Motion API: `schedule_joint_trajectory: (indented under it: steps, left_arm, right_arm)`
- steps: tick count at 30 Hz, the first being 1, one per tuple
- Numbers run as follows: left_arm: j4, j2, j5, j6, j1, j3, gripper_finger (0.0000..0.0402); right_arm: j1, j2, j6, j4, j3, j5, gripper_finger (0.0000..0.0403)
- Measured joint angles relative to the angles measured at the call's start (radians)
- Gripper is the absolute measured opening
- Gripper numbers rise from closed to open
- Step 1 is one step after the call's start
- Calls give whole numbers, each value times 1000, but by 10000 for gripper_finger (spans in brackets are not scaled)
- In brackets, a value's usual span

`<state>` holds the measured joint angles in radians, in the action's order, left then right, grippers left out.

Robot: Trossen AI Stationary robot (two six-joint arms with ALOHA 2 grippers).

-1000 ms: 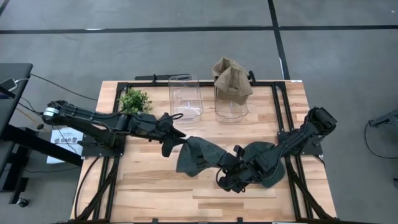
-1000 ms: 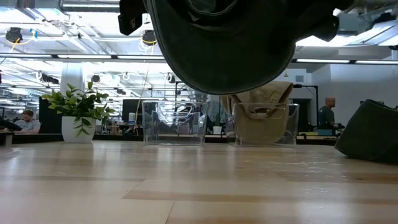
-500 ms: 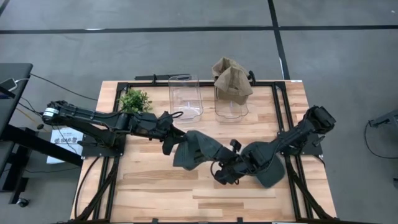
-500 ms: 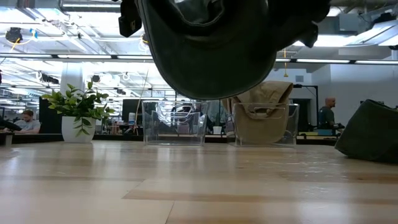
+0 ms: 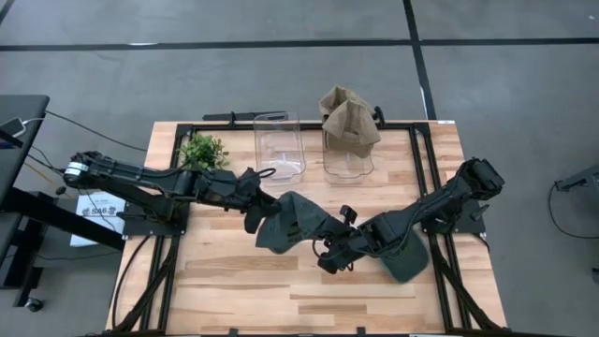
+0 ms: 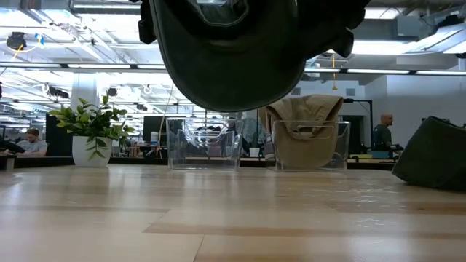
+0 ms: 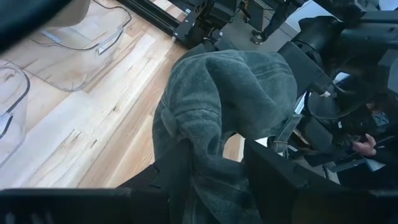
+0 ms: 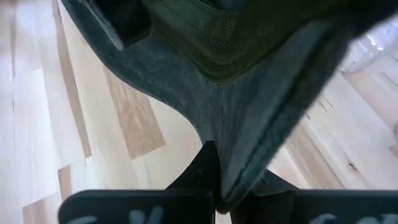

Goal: Pick & Place hat
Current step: Put the left black cap into the left transparent bin

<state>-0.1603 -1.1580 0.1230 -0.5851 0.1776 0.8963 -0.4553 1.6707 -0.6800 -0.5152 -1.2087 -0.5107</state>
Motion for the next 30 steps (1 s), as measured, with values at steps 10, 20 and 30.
schedule_joint_trajectory:
  steps: [10,20,30]
  left_arm:
    - [-78,-1,49,19,-35,0,12]
    - [-86,-1,73,65,-103,0,9]
    - [-76,3,-67,214,-286,0,9]
  right_arm:
    - [-9,0,0,0,0,15,20]
    - [15,0,37,5,0,12,82]
    - [103,-3,197,-32,0,19,202]
